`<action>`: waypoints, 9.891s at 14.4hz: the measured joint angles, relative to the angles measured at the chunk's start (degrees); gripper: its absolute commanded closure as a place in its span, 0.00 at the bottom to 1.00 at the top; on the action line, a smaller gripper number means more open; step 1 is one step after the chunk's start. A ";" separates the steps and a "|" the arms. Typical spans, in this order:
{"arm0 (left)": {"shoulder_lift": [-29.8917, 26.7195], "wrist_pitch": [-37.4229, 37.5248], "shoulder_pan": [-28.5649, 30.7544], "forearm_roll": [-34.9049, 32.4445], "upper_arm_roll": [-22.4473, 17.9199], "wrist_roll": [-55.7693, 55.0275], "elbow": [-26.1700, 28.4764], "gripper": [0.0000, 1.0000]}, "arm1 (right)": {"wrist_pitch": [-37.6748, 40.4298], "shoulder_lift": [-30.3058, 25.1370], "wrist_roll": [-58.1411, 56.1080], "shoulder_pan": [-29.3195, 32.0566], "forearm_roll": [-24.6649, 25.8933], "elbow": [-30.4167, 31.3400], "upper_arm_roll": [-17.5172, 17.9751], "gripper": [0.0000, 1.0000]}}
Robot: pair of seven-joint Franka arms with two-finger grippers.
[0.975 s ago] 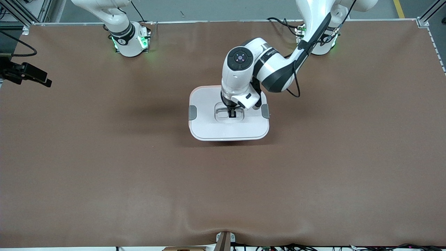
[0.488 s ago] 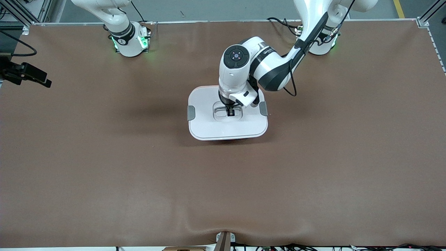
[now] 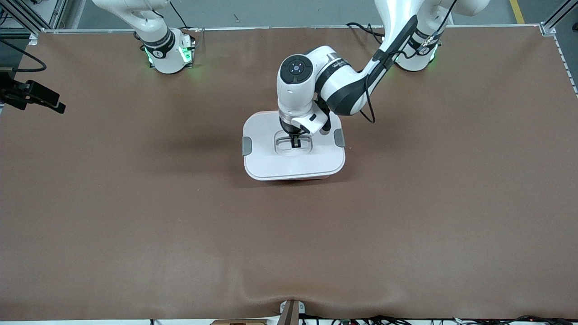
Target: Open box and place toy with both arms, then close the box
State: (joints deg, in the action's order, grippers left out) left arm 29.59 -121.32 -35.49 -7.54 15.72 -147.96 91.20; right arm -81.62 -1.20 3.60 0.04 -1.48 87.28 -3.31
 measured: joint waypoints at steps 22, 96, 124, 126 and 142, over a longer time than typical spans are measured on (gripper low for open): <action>0.48 0.14 -1.07 -0.64 -0.20 -4.33 -0.69 1.00 | -0.03 0.00 0.00 0.00 0.00 -0.83 0.17 0.00; -20.84 21.99 36.67 11.16 -12.11 107.27 -7.08 0.00 | -0.65 0.36 0.01 -1.77 0.04 -1.03 0.53 0.00; -30.75 38.22 33.48 8.35 -17.51 142.06 -5.91 0.00 | -0.50 0.39 0.01 -1.64 1.43 -0.83 0.30 0.00; -30.75 38.20 33.48 8.35 -17.51 142.33 -5.81 0.00 | -0.50 0.39 0.01 -1.66 1.44 -0.83 0.34 0.00; -30.21 38.15 33.34 8.35 -17.30 142.30 -5.57 0.00 | -0.50 0.39 0.01 -1.70 1.44 -0.84 0.43 0.00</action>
State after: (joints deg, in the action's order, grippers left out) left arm -0.62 -83.17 -2.15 0.81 -1.58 -5.66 85.62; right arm -82.11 -0.81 3.61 -1.67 -0.04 86.44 -2.88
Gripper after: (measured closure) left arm 0.000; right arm 0.000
